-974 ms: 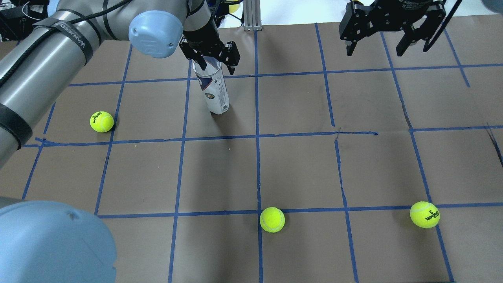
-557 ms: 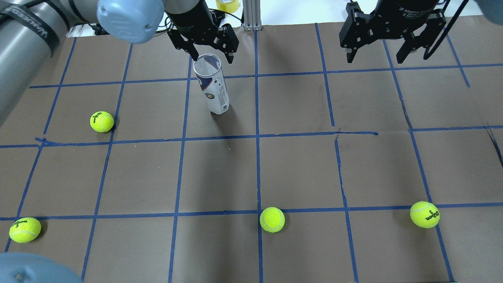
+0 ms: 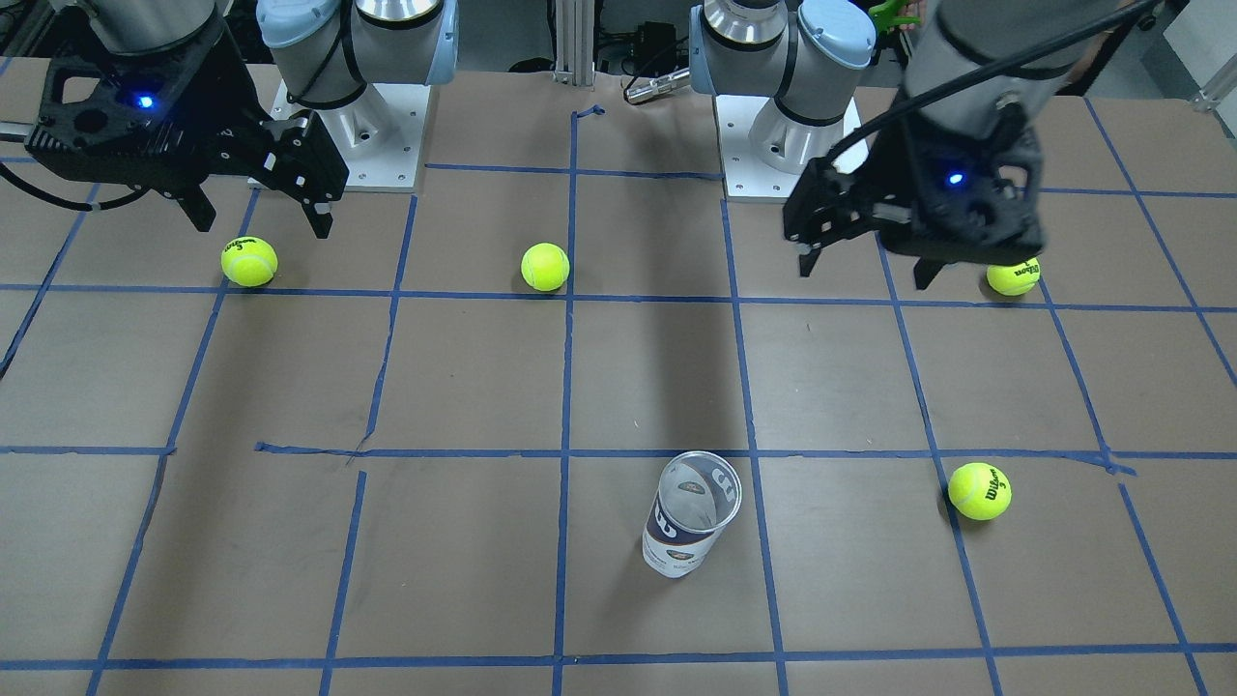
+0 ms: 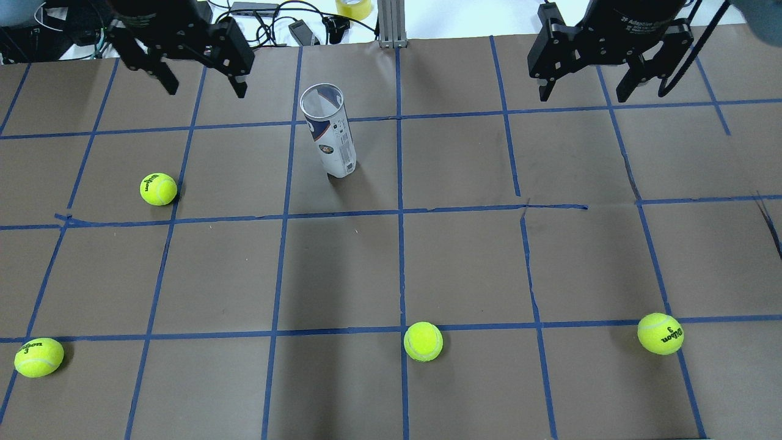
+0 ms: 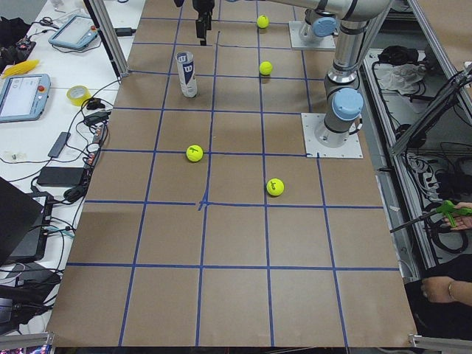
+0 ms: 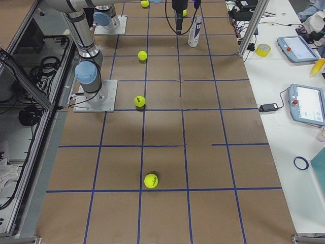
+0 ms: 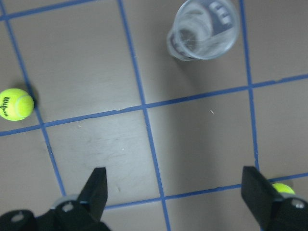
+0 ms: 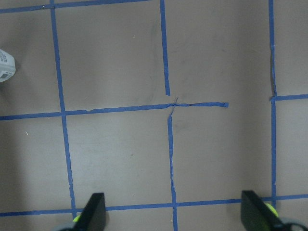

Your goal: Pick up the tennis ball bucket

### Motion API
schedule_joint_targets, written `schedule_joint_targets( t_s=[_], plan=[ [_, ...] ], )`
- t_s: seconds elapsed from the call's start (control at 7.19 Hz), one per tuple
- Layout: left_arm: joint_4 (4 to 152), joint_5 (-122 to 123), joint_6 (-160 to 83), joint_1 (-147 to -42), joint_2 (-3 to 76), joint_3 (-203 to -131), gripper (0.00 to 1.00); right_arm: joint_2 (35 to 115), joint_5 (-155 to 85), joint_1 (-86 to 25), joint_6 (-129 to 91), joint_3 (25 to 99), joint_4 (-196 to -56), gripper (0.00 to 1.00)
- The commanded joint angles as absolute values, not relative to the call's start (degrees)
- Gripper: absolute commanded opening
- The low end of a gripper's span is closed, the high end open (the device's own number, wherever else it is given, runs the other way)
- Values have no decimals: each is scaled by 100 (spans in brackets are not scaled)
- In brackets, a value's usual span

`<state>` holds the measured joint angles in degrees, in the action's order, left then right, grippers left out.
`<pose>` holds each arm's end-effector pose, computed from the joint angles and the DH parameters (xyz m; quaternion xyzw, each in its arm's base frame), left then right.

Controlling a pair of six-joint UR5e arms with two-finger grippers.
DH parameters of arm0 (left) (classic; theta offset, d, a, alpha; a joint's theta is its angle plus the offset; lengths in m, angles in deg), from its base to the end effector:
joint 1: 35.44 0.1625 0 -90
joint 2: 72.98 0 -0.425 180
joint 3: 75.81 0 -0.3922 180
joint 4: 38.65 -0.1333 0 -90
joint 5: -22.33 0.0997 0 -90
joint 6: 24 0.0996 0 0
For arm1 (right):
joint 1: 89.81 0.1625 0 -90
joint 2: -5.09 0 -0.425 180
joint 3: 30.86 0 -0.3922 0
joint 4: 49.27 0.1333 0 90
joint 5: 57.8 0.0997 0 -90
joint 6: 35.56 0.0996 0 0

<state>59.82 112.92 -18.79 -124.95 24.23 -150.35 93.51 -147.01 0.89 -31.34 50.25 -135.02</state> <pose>-0.1276 -0.5419 0.5404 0.0412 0.9991 0.0022 0.0050 0.1408 -0.5039 0.5431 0.0305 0.9992 -0.0264 0.0080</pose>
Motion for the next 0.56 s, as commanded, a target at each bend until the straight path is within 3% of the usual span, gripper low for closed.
schedule_joint_targets(
  t_s=[0.0,0.42],
  plan=[
    [6040,11583,-1977,-12131,1941,-15682,100,9351,-14701,89,-3143,5026,-13505,100],
    [5285,11523,-2257,-12175,1518,-16658,100,9351,-14701,89,-3108,5026,-13496,100]
  ],
)
